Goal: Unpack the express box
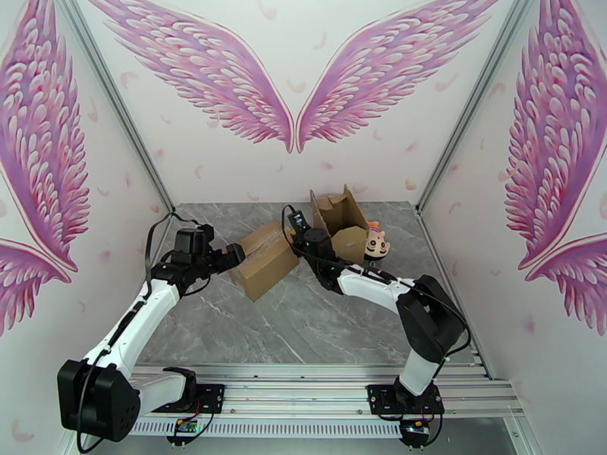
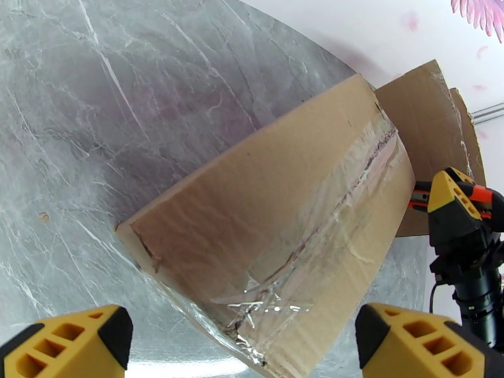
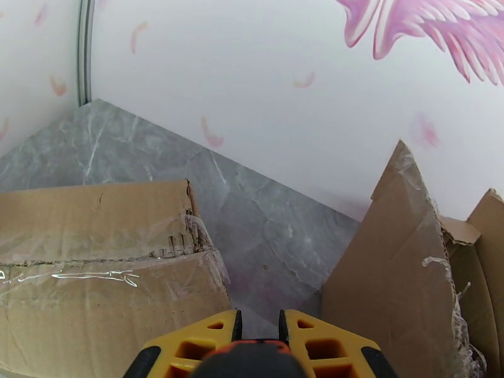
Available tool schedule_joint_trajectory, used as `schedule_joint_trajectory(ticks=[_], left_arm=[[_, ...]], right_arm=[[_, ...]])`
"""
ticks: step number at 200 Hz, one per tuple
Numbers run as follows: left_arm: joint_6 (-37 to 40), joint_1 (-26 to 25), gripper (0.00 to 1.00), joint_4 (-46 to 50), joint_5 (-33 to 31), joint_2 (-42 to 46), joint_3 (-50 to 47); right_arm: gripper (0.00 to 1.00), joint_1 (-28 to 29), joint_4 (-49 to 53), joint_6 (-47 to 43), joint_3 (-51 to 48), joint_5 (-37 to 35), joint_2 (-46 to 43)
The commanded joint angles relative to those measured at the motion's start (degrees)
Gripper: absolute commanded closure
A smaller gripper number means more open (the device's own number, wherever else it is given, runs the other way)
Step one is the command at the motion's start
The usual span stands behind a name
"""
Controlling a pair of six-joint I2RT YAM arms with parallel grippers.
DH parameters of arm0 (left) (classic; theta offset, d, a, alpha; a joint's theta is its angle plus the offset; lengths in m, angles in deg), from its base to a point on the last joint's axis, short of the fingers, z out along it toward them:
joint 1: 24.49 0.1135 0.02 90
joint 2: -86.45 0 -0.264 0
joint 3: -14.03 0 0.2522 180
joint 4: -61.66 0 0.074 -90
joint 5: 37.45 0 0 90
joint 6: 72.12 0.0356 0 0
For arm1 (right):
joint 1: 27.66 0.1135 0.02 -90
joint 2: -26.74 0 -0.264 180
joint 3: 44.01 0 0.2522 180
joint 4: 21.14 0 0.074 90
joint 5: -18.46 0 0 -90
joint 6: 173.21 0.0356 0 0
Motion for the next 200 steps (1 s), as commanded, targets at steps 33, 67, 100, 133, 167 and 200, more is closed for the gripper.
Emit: schedule_joint_trajectory(ticks=[33, 67, 100, 133, 167, 200], left_arm=[[4.0, 1.3, 0.01, 1.5, 4.6, -5.6, 3.1], [6.8, 2.6, 0.01, 4.4, 3.6, -5.8, 4.9], [9.0, 5.5, 0.01, 6.8, 3.3, -4.7, 5.2], [8.8, 6.5, 0.01, 6.9, 4.9, -4.0, 5.1], [6.9, 6.4, 0.01, 5.7, 5.6, -3.5, 4.0], [6.5, 6.3, 0.01, 5.3, 5.5, -3.1, 3.2]], right_arm=[[0.99, -2.0, -11.9, -3.2, -4.8, 21.9, -1.7], [0.99, -3.2, -18.6, 2.6, -10.8, 39.6, -3.9], [0.99, -3.2, -18.5, 6.6, -13.8, 43.4, -6.5], [0.99, -3.4, -5.0, -1.7, -11.4, 25.7, -8.5], [0.99, -4.3, -0.6, -3.9, -7.2, 13.0, -6.4], [0.97, -4.9, 0.3, -1.9, 0.3, 4.7, -0.5]])
